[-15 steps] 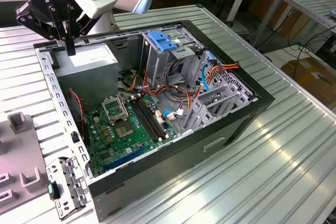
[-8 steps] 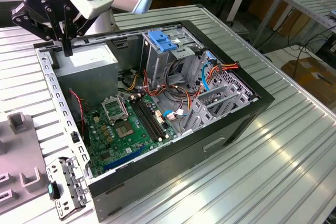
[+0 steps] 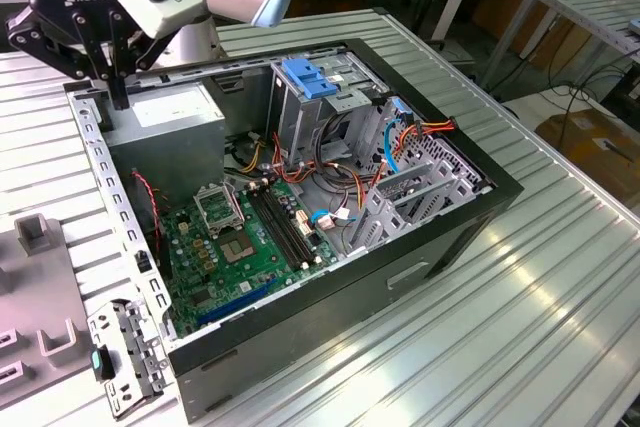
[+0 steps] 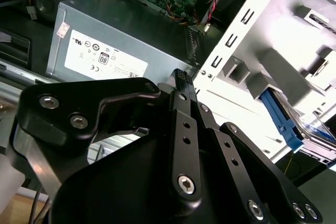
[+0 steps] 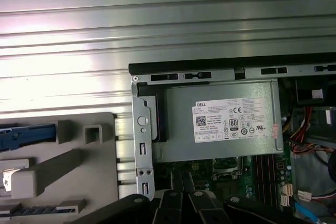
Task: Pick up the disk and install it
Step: 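Reach for the disk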
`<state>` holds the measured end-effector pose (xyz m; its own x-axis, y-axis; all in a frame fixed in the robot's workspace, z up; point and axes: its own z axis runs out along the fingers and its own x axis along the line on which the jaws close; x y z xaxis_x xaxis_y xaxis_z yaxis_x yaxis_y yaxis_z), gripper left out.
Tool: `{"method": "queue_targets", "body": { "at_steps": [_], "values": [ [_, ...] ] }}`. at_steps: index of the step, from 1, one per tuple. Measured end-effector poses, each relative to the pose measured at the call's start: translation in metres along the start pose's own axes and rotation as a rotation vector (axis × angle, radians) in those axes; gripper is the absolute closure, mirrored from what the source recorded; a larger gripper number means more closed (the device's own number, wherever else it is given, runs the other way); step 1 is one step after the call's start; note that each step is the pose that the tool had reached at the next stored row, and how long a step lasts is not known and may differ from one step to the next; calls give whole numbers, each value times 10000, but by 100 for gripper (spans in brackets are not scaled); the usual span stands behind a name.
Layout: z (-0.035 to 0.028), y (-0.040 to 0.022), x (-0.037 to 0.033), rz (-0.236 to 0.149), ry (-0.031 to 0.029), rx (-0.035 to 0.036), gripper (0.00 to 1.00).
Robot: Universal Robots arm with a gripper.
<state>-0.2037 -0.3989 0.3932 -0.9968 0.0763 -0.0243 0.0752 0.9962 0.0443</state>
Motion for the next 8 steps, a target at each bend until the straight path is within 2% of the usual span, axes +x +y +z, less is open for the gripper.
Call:
{"method": "queue_targets", "body": {
  "at_steps": [8],
  "values": [
    [-1,-5,63,0,0,-1,89]
  ]
}}
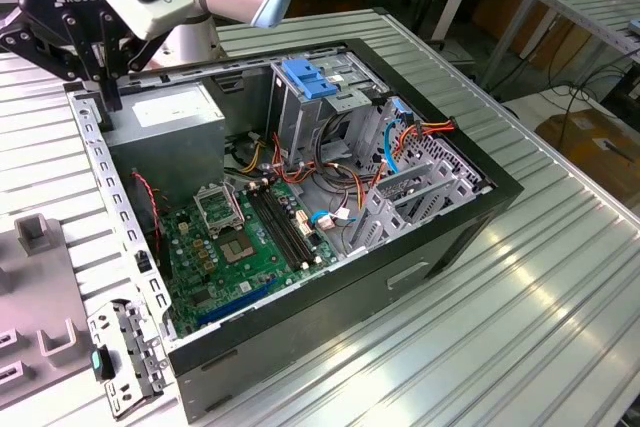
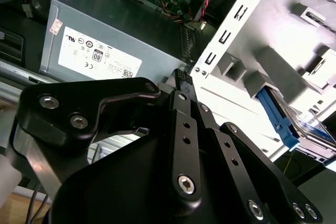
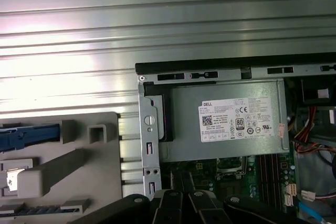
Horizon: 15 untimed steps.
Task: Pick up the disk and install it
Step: 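Reach for the disk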
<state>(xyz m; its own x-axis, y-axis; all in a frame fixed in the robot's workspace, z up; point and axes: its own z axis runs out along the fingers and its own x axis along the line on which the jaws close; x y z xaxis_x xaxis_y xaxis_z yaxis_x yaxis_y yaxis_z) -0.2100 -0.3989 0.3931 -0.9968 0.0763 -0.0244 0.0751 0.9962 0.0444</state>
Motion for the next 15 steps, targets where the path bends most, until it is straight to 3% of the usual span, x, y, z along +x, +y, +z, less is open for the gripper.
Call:
{"method": "queue_targets", "body": {
  "at_steps": [15],
  "values": [
    [-2,-8,99,0,0,1,89]
  ]
}}
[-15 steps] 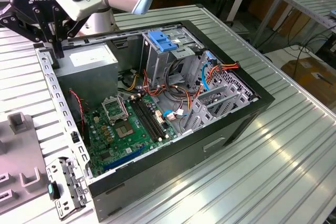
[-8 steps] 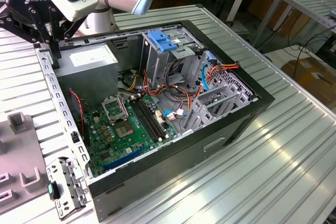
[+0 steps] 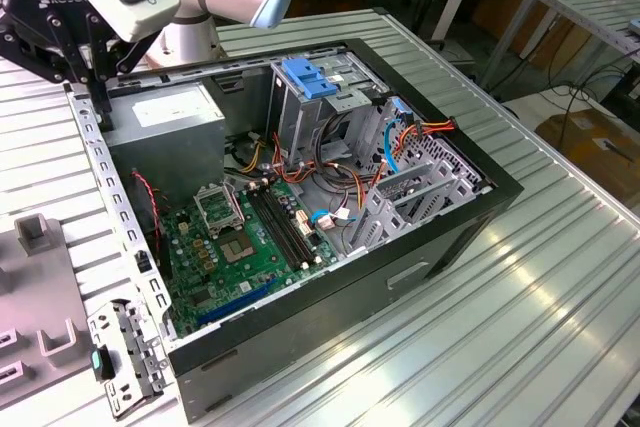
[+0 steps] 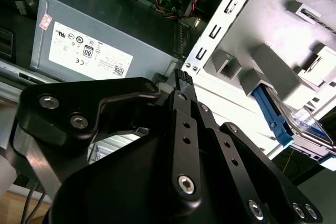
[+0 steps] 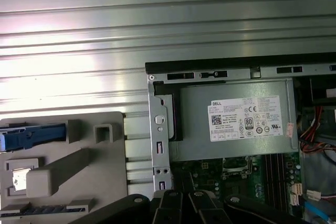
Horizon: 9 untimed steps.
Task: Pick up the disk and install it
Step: 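Reach for the disk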
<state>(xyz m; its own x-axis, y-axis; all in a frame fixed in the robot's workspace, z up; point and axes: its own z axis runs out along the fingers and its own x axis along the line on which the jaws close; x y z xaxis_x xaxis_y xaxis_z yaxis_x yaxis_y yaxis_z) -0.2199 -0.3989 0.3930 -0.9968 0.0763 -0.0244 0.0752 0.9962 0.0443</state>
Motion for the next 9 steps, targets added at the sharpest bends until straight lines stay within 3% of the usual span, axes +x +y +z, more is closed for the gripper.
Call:
{"method": "queue_targets", "body": {
  "at_steps": [9],
  "values": [
    [-1,-5,67,-1,0,0,89]
  ]
}}
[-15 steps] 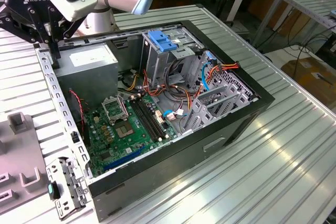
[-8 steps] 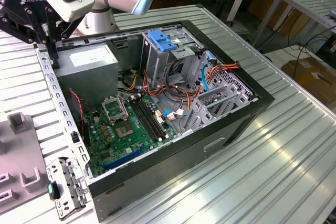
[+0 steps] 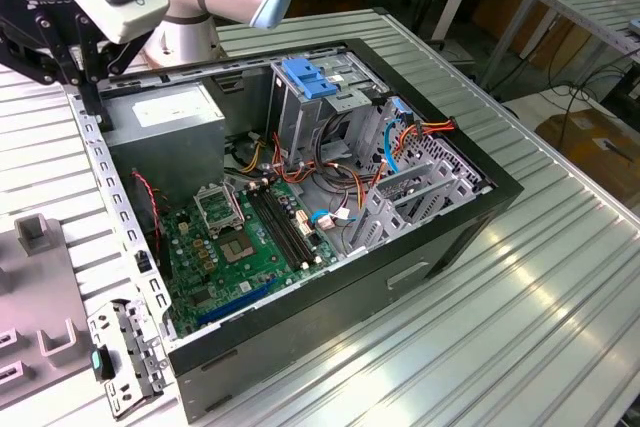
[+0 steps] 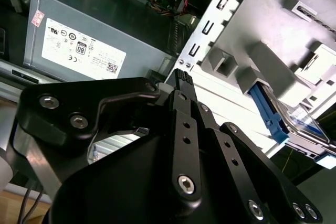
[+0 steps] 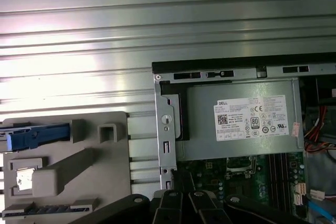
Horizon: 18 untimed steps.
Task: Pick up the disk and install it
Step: 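Reach for the disk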
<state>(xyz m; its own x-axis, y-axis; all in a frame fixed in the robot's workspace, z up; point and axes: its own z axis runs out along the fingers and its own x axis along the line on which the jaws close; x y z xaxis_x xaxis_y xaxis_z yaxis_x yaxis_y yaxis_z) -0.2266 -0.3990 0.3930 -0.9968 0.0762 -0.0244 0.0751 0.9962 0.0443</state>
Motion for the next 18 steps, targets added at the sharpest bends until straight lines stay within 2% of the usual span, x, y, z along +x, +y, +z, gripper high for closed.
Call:
{"method": "queue_targets", "body": {
  "at_steps": [18],
  "values": [
    [-3,-10,138,0,0,0,89]
  ]
}}
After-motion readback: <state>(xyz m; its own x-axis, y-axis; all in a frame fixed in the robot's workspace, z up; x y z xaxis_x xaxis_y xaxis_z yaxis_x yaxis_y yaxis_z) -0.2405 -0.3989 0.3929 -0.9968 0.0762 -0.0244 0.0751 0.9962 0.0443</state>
